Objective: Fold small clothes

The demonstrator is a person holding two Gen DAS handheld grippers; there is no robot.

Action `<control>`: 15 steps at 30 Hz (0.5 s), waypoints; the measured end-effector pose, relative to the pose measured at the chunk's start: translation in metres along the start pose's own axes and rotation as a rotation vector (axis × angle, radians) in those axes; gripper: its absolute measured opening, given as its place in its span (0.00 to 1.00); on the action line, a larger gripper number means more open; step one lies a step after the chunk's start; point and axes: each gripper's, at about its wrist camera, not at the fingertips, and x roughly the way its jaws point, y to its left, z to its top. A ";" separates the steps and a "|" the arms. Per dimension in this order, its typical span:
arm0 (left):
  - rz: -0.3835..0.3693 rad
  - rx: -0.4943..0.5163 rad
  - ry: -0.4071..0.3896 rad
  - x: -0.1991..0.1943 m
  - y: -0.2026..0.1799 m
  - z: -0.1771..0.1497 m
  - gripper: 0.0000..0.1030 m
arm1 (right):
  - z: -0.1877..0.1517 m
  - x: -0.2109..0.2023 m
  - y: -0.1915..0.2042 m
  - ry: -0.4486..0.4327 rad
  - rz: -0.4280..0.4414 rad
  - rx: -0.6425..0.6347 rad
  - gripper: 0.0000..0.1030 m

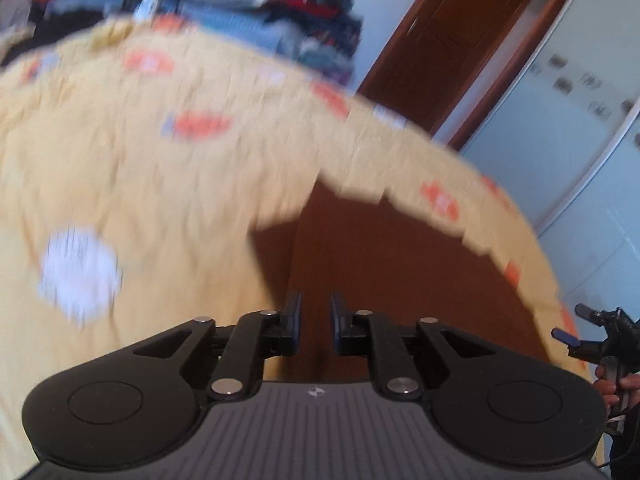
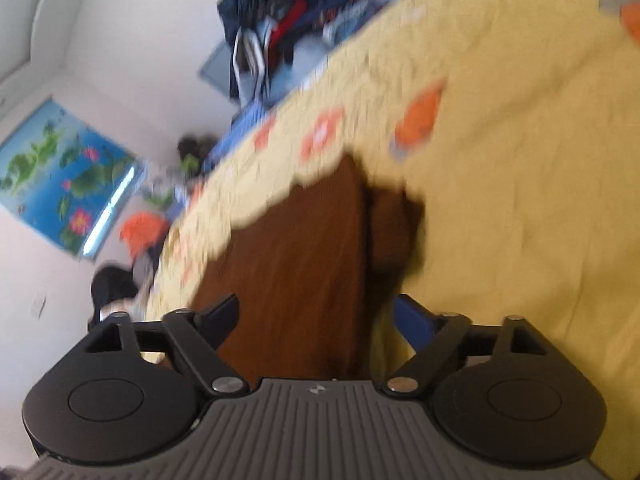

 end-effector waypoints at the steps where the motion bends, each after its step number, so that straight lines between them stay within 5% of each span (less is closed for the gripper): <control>1: 0.003 0.013 -0.043 0.001 -0.005 0.013 0.50 | 0.013 0.000 0.003 -0.037 0.006 -0.014 0.83; 3: 0.059 0.076 -0.136 0.017 -0.022 0.036 0.88 | 0.039 0.010 0.012 -0.086 -0.001 -0.067 0.82; 6: 0.168 0.160 -0.111 0.081 -0.041 0.056 0.85 | 0.073 0.051 0.023 -0.085 -0.055 -0.137 0.81; 10: 0.192 0.163 0.086 0.177 -0.050 0.062 0.33 | 0.097 0.126 0.019 0.021 -0.129 -0.144 0.68; 12: 0.205 0.192 0.123 0.205 -0.055 0.059 0.31 | 0.094 0.160 0.019 0.087 -0.173 -0.160 0.58; 13: 0.219 0.208 0.120 0.212 -0.058 0.058 0.22 | 0.092 0.174 0.019 0.122 -0.194 -0.179 0.50; 15: 0.219 0.236 0.117 0.218 -0.065 0.061 0.06 | 0.081 0.187 0.024 0.143 -0.191 -0.256 0.16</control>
